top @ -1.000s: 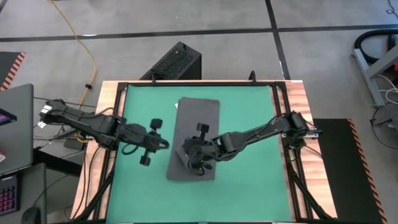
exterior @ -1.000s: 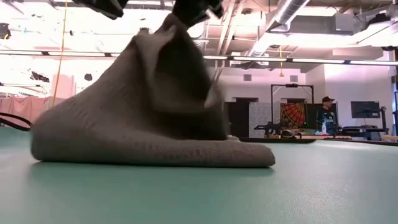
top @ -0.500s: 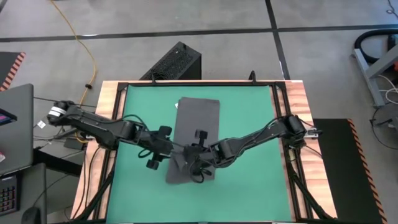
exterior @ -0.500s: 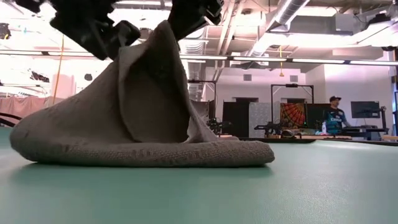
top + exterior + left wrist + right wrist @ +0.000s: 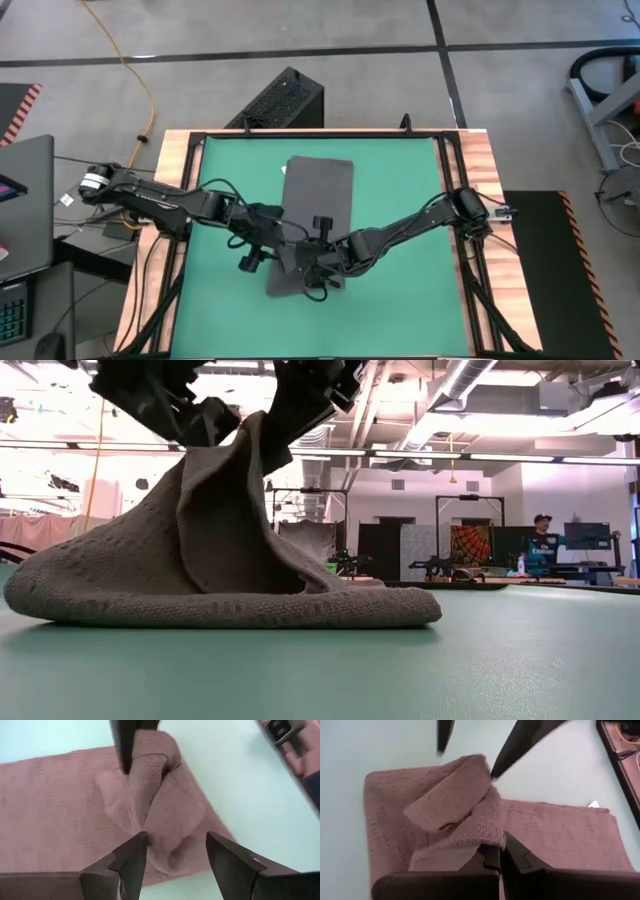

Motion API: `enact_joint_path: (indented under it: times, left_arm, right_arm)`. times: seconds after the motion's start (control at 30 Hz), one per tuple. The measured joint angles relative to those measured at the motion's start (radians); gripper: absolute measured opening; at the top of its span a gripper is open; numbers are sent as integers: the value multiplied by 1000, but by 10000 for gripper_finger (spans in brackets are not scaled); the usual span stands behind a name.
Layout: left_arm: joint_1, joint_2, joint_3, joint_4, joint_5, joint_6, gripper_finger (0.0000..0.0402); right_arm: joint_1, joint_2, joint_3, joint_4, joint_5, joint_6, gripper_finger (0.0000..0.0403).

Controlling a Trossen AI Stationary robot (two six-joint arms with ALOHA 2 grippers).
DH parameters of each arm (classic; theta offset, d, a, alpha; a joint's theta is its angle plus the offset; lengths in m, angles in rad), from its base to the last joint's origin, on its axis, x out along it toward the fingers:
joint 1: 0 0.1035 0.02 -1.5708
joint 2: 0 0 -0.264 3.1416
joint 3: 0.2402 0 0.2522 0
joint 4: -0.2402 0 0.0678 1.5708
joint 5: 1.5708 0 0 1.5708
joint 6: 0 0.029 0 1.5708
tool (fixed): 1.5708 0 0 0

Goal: Roll towel
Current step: Fold the microfiber towel

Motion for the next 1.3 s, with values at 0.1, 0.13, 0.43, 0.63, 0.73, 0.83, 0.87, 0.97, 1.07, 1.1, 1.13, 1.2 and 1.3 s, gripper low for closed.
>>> enact_joint_path:
  times: [0.1,0.13,0.43,0.63,0.73,0.83,0.87,0.97,1.07,1.1,1.13,1.2,1.3]
  left_arm:
    - [1,37,0,21,42,12,194]
    - [0,48,0,28,58,11,194]
    - [-30,73,0,7,243,-135,131]
    - [-92,44,0,-2,224,-159,103]
    - [-125,44,0,-1,177,-170,97]
    - [-140,32,-1,-3,78,-176,91]
    - [-144,24,-1,1,58,-178,90]
    - [-144,11,0,3,-3,-181,87]
    - [-143,12,0,2,-69,-182,88]
    - [-142,12,0,7,-73,-171,89]
    - [-138,12,0,14,-70,-153,89]
    - [-135,12,0,27,-58,-122,89]
    - [-124,12,0,44,-20,-96,89]
  right_arm:
    - [1,0,0,-4,0,0,13]
    - [1,0,0,-6,-1,0,13]
    - [-7,1,0,-21,-1,0,13]
    - [-15,2,0,-22,0,0,13]
    - [-15,2,0,-25,-1,0,13]
    - [-15,2,0,-31,-1,0,13]
    - [-15,2,0,-35,-1,0,13]
    - [-15,2,0,-36,-1,1,13]
    - [-15,2,0,-36,-1,12,13]
    - [-15,2,0,-36,-1,13,13]
    - [-15,2,0,-36,-1,13,13]
    - [-15,2,0,-35,-1,16,13]
    - [-15,2,0,-34,-1,16,13]
